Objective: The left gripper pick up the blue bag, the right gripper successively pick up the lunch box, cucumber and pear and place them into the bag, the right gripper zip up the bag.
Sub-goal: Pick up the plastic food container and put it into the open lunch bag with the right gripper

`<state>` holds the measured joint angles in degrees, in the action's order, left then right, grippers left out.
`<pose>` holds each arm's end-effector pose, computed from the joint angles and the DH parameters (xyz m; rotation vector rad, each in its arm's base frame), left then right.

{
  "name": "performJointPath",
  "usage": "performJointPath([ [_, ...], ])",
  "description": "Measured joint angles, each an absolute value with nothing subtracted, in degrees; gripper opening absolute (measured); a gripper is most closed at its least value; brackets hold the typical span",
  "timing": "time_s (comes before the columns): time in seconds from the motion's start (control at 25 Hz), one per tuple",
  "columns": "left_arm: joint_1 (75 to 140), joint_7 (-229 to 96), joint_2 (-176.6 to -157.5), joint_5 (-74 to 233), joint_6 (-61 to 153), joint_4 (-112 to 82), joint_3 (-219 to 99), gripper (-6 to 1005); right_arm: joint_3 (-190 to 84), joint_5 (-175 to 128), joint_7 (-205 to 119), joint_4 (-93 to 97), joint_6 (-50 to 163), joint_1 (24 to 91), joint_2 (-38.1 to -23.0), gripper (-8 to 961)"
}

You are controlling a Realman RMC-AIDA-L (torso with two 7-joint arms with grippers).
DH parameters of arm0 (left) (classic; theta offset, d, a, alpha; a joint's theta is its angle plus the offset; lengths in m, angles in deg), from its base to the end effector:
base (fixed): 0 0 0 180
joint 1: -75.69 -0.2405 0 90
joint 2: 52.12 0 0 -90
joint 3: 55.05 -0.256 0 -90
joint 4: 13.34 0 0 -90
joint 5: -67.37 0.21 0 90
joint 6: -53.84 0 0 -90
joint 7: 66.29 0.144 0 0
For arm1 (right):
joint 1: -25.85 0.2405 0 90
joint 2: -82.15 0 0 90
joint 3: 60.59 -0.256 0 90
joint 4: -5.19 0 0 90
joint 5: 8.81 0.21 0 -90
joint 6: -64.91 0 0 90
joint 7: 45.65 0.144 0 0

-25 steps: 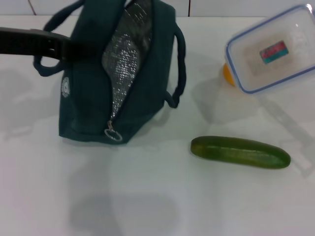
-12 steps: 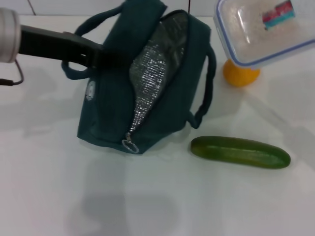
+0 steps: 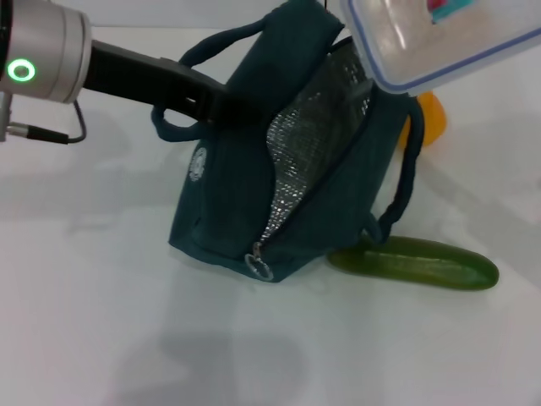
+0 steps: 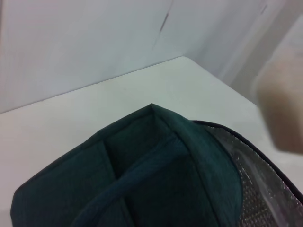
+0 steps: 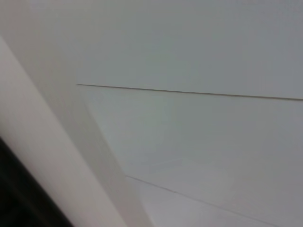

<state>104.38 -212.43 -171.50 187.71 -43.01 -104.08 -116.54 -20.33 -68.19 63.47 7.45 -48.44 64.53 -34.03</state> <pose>-0.1321 0.3335 0.0668 -2.7034 -1.0141 -0.3066 0.2000 0.3221 0.0349 1.5825 -1.2428 -2.0572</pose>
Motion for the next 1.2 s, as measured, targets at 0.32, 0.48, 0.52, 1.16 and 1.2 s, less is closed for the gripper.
performJointPath([
  [0.32,106.05,-212.19,-171.60,185.64,-41.86,-101.14,-117.17,41,-19.72,-70.17,61.89,7.21,-42.37,64.64,-34.04,97],
  [0.48,107.09,-211.46,-171.60,185.15,-41.08,-99.19,-117.19,41,-19.72,-71.37,61.05,7.14,-40.05,64.78,-34.04,97],
  [0.52,107.43,-211.19,-171.62,185.15,-40.87,-98.35,-117.19,41,-19.72,-71.62,60.95,7.09,-39.56,64.82,-34.04,97],
  [1.16,108.63,-207.87,-171.61,185.20,-37.77,-93.30,-116.93,41,-19.05,-77.05,58.76,8.15,-31.98,68.65,-34.03,97],
  [1.2,108.65,-207.56,-171.63,185.19,-37.60,-92.92,-116.92,41,-19.06,-77.36,58.76,8.16,-31.67,68.83,-34.04,97],
])
